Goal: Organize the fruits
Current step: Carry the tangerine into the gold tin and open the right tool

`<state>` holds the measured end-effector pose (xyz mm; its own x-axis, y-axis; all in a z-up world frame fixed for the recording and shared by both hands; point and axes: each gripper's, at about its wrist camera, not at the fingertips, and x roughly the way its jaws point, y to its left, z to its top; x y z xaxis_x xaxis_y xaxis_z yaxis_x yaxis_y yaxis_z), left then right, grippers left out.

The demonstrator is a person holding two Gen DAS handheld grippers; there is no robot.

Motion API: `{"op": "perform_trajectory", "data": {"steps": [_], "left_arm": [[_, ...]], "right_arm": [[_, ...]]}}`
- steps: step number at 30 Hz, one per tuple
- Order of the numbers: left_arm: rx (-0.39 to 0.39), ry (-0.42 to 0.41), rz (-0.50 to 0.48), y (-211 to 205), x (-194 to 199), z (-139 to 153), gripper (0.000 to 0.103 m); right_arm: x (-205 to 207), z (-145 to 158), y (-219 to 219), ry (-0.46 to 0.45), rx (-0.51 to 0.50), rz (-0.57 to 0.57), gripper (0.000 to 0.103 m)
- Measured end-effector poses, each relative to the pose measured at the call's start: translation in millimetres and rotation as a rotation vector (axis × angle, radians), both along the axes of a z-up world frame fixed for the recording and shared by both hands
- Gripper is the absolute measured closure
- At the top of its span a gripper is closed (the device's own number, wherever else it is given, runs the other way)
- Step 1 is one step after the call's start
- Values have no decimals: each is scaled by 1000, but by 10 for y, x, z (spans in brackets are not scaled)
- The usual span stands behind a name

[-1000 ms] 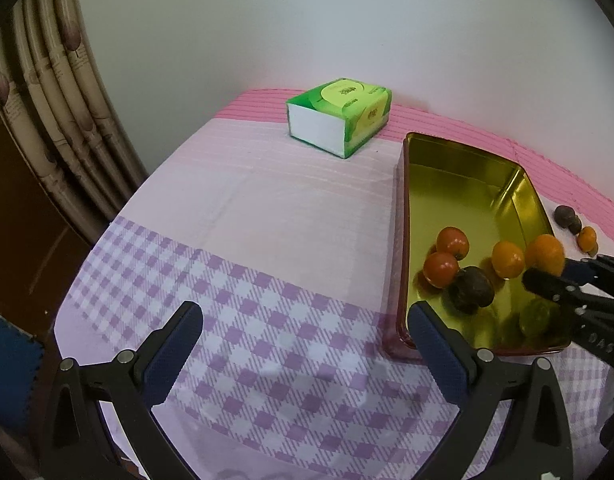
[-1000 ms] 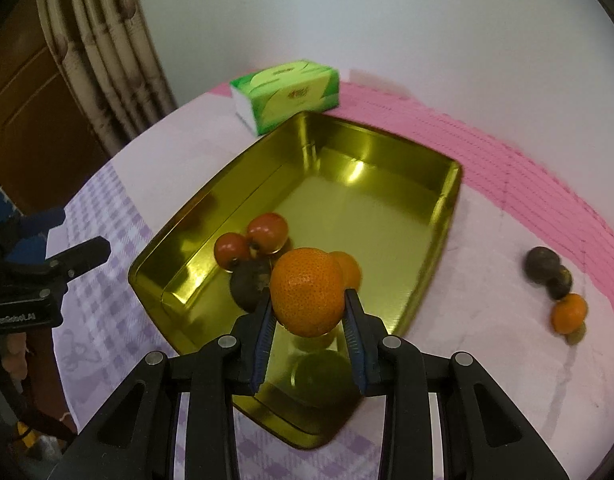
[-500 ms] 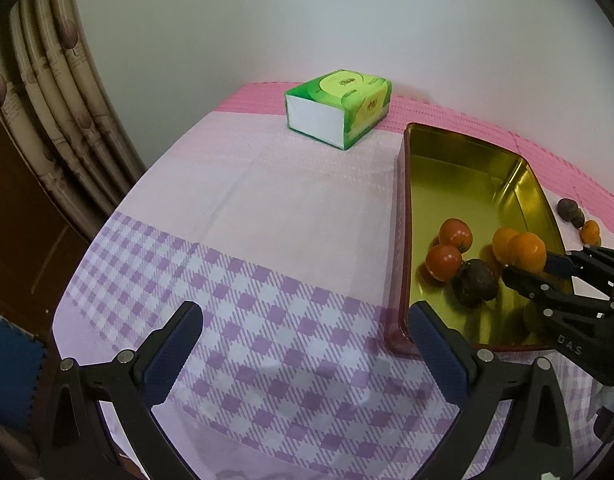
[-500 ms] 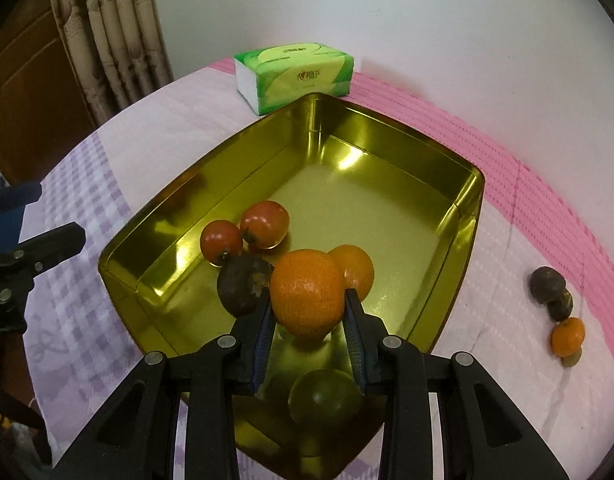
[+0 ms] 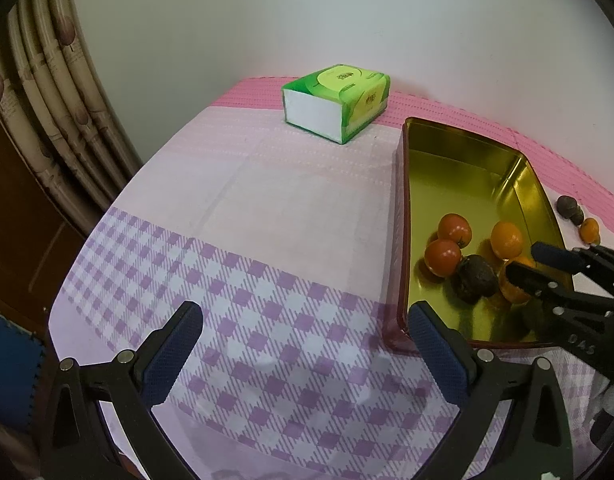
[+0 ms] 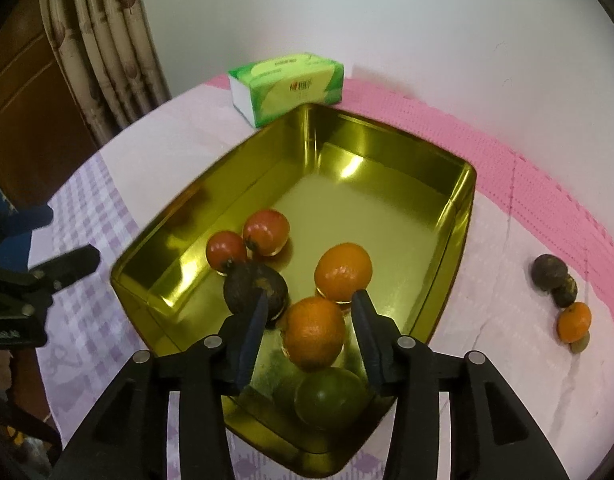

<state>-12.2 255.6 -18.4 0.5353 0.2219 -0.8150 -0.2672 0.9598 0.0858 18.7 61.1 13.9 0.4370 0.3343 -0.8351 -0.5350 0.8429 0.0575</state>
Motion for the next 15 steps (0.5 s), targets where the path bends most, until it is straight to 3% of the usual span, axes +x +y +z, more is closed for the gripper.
{"op": "perform_trajectory", "data": {"steps": [8,15], "left_arm": [[9,5,-6,-7,-4,-10,1],[1,15,14,33,13,-52,1]], "right_arm": [[-52,292,-280,-62,59,-62,56],[5,237,-956,-66,49,-225,56]]}}
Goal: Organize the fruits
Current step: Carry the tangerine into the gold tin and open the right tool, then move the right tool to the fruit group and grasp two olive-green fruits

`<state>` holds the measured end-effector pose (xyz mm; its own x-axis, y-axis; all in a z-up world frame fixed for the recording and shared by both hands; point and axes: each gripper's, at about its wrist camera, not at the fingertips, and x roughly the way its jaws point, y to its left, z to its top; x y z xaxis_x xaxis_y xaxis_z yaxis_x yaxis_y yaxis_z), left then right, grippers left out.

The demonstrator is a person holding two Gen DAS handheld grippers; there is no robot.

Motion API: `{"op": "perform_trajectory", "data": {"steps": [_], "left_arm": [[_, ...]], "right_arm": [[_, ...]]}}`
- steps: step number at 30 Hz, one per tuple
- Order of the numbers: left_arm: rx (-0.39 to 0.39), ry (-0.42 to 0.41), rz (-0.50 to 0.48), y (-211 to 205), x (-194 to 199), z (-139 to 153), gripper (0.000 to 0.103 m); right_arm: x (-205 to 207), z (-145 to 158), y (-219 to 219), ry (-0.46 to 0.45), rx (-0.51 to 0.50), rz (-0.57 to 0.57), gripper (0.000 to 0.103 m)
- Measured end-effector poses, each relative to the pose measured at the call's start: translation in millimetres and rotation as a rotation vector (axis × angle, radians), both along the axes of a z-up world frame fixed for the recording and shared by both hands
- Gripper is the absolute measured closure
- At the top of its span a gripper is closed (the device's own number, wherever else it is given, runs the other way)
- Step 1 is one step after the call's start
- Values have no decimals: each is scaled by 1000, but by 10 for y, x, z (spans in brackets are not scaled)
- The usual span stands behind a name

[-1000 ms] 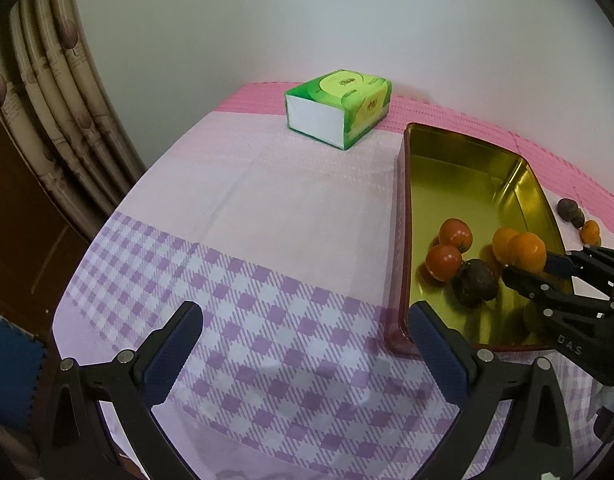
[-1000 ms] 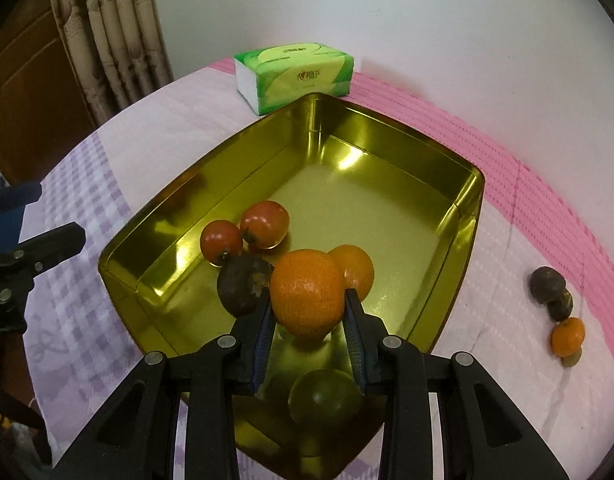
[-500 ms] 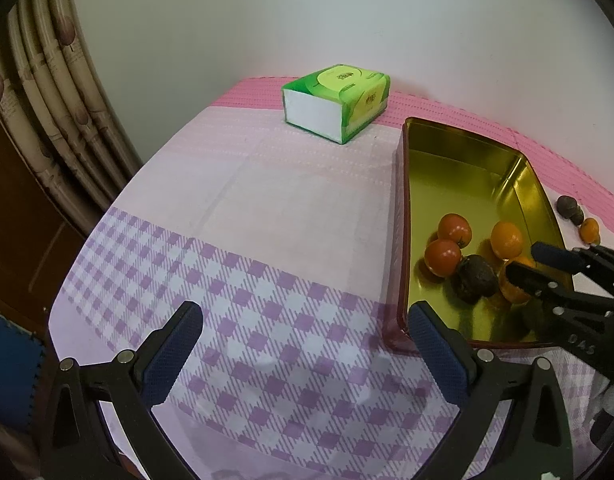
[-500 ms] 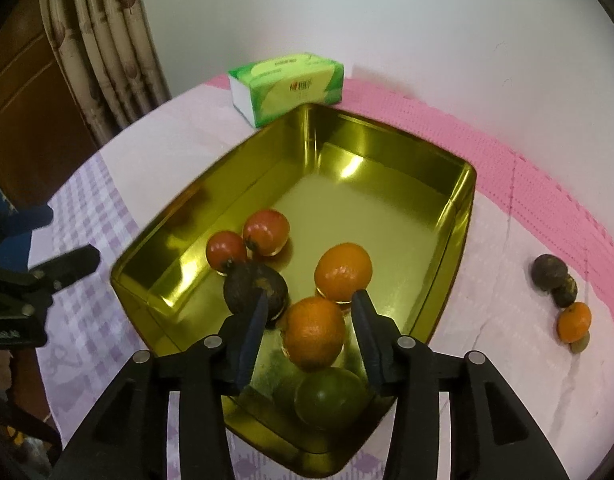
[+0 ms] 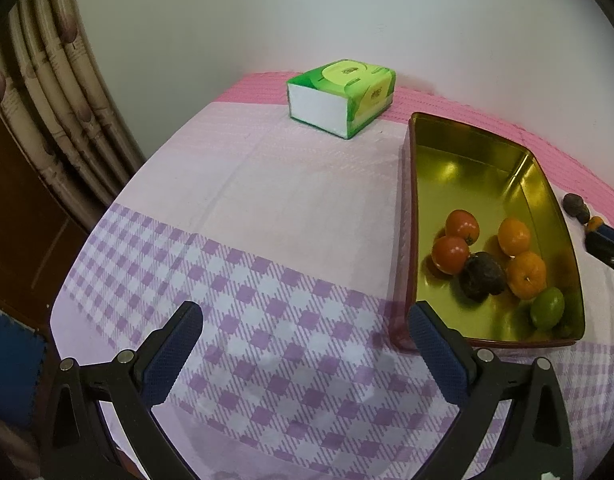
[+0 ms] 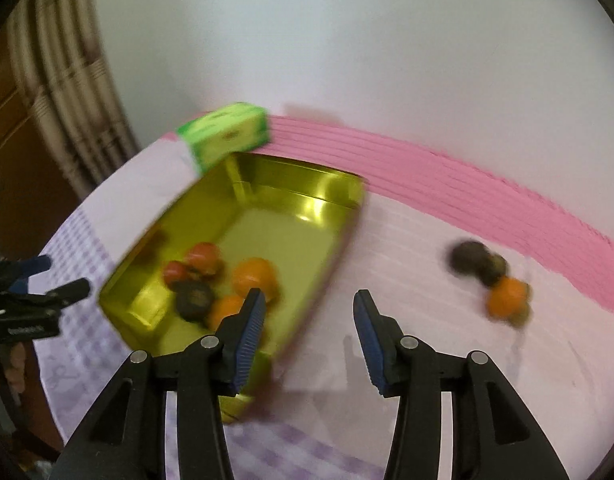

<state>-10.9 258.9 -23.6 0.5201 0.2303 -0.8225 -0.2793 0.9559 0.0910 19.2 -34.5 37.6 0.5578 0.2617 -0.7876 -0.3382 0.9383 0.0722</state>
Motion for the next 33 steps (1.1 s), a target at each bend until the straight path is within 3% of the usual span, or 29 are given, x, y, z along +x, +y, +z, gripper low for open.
{"op": "perform_trajectory", "data": {"steps": [9,16,21,33], "left_arm": [[1,15,6,10,11,-71,1],[-84,-13,17,102,-29,-64,1],[-90,-103,70,248,-76,84,1],[-38,-70,82,208,-11,46,1]], "right_arm": [[130,-230,-953,21,-62,-208,56],[286,-396,-1348,31,-101,-277,56],[406,-504,-1327,20,-132,-257,56],[738,-574,-1103,-44,-204,-207,61]]}}
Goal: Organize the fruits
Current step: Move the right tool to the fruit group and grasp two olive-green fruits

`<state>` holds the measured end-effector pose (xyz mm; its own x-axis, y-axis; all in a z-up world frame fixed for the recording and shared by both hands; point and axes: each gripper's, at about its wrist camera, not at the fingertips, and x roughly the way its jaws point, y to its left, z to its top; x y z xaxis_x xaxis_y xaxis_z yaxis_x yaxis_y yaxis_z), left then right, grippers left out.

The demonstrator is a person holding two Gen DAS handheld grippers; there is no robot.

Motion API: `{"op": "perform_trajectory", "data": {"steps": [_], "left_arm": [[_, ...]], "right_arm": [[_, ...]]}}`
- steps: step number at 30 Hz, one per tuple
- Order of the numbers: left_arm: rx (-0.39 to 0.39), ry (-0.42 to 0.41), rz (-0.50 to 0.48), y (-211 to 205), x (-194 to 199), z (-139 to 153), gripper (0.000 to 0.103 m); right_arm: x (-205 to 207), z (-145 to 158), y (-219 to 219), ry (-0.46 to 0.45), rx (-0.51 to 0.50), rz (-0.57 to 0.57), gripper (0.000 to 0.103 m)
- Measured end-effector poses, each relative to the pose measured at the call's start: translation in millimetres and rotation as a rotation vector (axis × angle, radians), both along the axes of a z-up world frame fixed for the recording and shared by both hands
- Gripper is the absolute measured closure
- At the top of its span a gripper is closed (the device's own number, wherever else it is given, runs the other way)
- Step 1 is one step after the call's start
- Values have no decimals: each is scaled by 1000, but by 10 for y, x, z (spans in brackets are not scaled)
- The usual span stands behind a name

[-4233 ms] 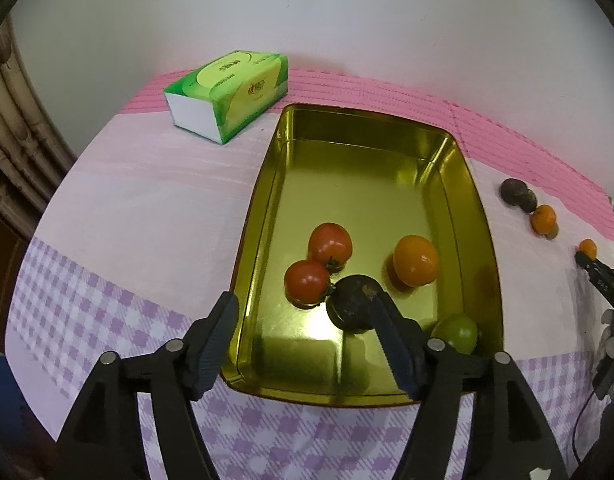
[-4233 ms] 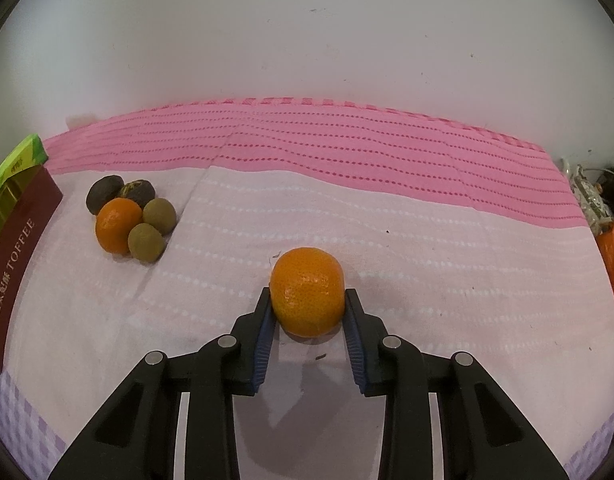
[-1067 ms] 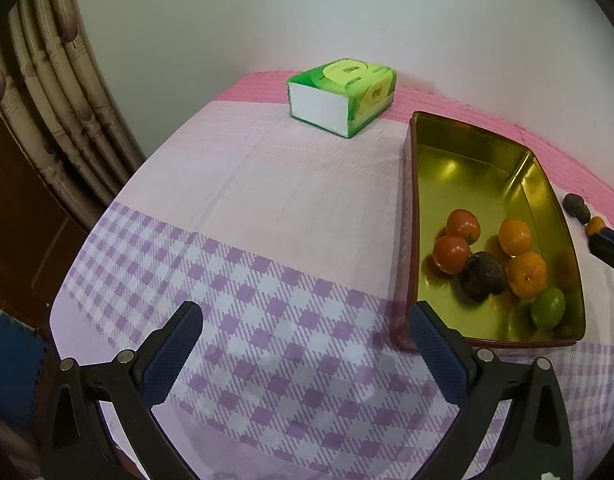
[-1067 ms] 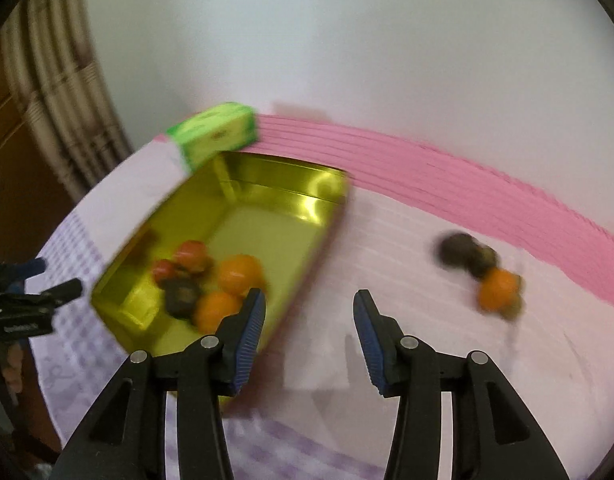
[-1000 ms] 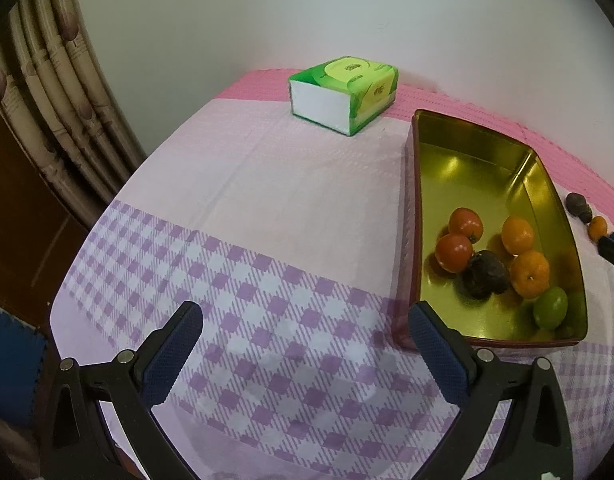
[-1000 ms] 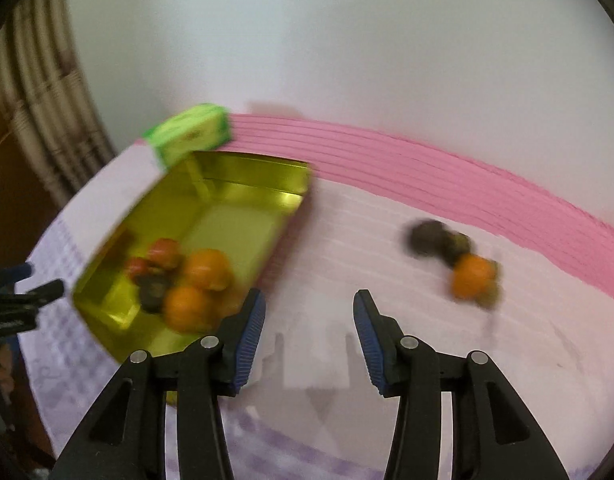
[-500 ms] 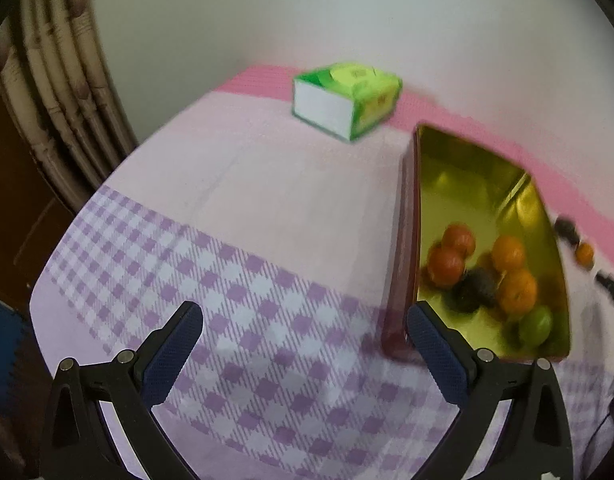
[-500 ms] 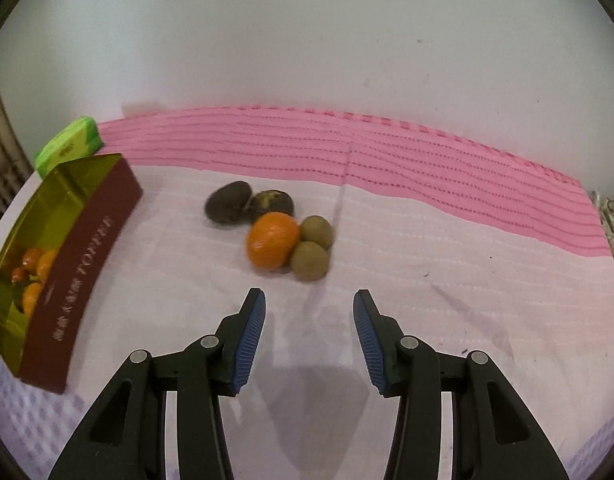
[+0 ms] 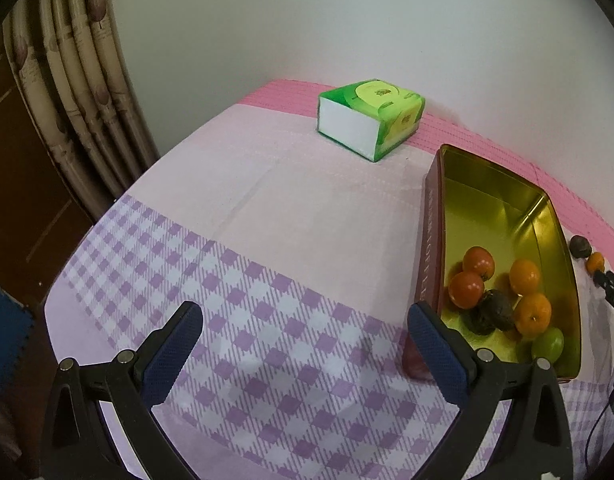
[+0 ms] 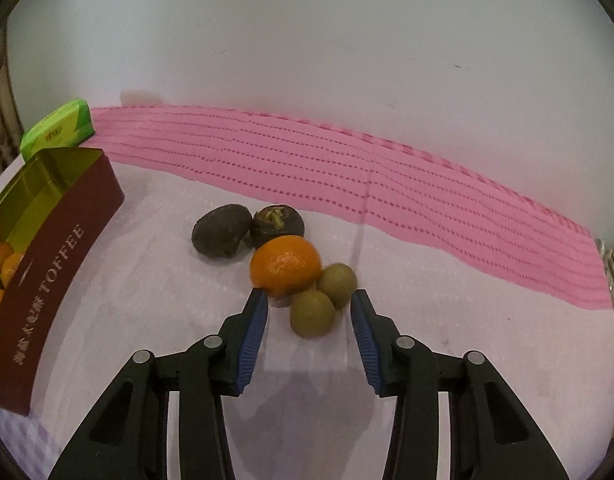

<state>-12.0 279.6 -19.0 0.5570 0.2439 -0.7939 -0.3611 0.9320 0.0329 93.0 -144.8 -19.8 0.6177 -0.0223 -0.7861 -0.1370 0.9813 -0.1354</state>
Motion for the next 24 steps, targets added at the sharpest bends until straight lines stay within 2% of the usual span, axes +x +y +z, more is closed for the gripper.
{"op": "perform_trajectory", "data": {"steps": [2,4,7,24], "left_arm": [[8,-3,-3,-25,11,17,1],[12,-1,-4,-45,16,32,1],[12,-1,-9,-68,22,44,1],[30,2,-142,-670,187,125,1]], "right_arm": [[46,-37,9,9,3,3,63],[54,-93,1,19,33,3,72],[12,-99,-27,17,79,9,78],[-437,-68,-203,27,164,48,78]]}}
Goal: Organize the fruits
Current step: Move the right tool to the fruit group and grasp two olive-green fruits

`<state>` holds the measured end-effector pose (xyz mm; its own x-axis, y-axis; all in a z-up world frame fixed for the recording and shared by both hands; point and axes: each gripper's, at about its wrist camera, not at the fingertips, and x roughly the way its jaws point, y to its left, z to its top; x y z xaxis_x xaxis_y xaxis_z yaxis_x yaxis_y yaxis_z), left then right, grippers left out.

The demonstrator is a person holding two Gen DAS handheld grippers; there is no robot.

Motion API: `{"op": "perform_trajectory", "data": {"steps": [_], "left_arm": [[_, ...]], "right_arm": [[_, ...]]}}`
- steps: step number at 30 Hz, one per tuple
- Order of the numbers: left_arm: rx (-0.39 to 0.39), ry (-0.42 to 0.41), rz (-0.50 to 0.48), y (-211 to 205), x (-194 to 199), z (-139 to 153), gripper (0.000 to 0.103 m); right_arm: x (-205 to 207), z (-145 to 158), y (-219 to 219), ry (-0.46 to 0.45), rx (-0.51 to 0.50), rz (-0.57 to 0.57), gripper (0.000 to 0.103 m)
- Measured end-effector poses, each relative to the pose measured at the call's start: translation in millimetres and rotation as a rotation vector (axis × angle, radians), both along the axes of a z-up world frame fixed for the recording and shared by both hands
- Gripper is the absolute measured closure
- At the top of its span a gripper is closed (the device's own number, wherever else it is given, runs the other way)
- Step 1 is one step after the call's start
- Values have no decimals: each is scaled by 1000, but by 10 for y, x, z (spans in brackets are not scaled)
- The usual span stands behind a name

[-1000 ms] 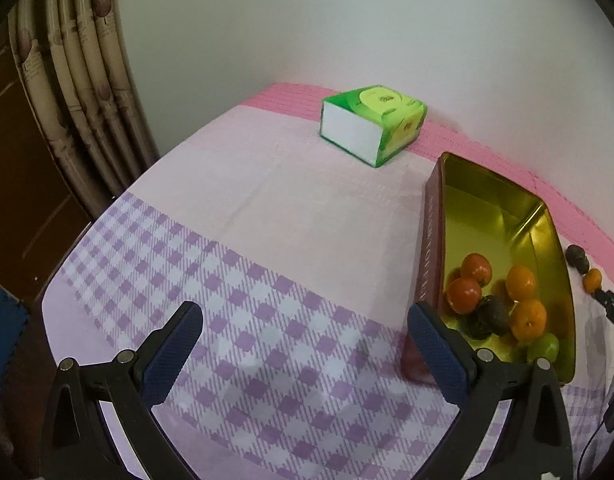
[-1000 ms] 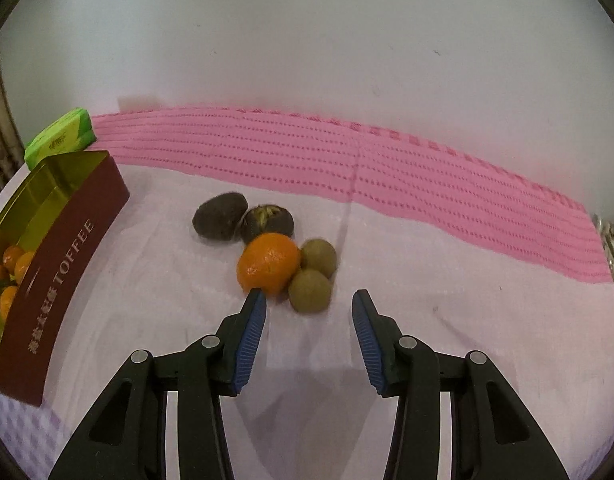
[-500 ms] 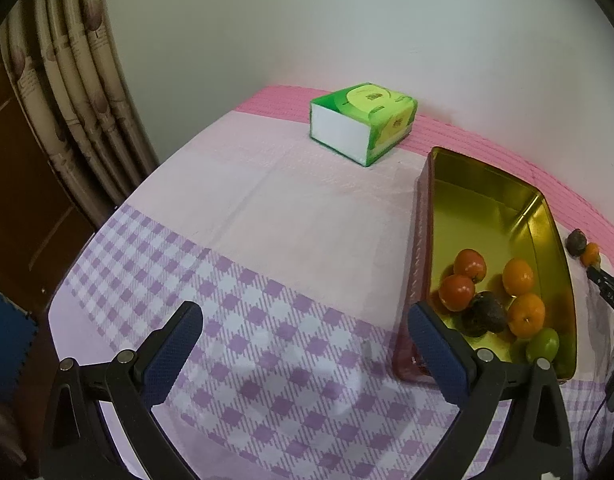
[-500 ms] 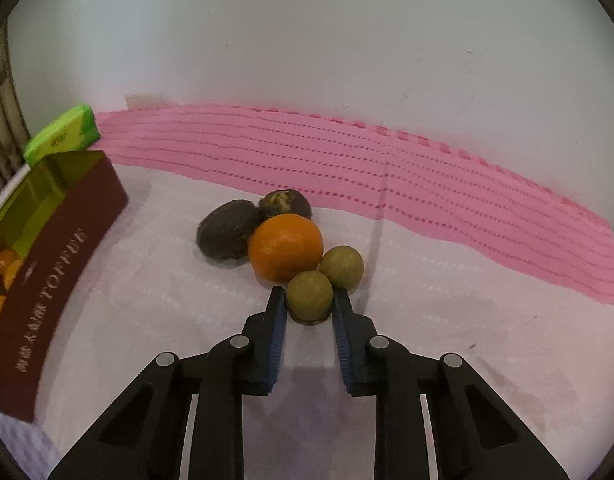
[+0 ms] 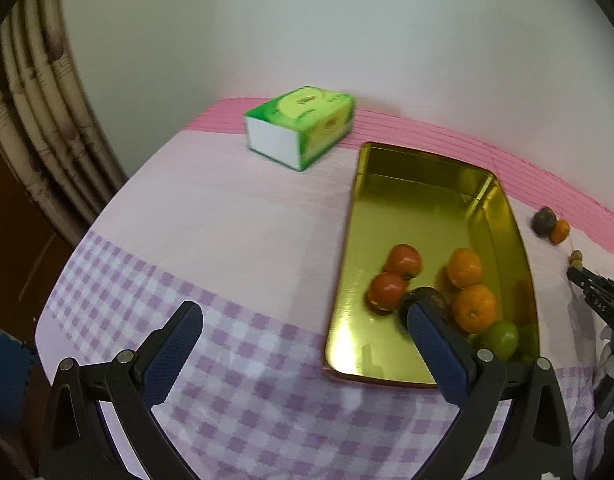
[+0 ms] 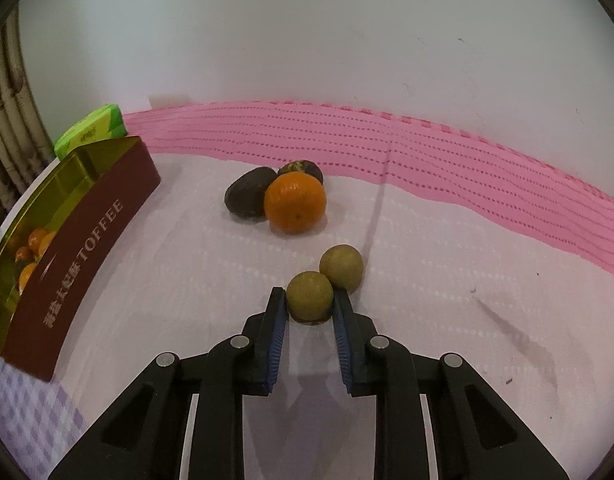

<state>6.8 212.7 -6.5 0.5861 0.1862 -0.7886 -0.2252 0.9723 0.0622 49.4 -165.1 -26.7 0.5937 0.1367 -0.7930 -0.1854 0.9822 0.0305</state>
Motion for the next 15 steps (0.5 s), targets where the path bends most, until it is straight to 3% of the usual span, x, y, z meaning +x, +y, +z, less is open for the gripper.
{"op": "perform_trajectory", "data": {"steps": [10,15], "left_arm": [[1,10,-27,-130,-9,-34,1],[-6,4,-21,-98,-7,-28,1]], "right_arm": [[-8,28,-67,52,91,-53,70],[108,16,44,58,60,-96,69]]}}
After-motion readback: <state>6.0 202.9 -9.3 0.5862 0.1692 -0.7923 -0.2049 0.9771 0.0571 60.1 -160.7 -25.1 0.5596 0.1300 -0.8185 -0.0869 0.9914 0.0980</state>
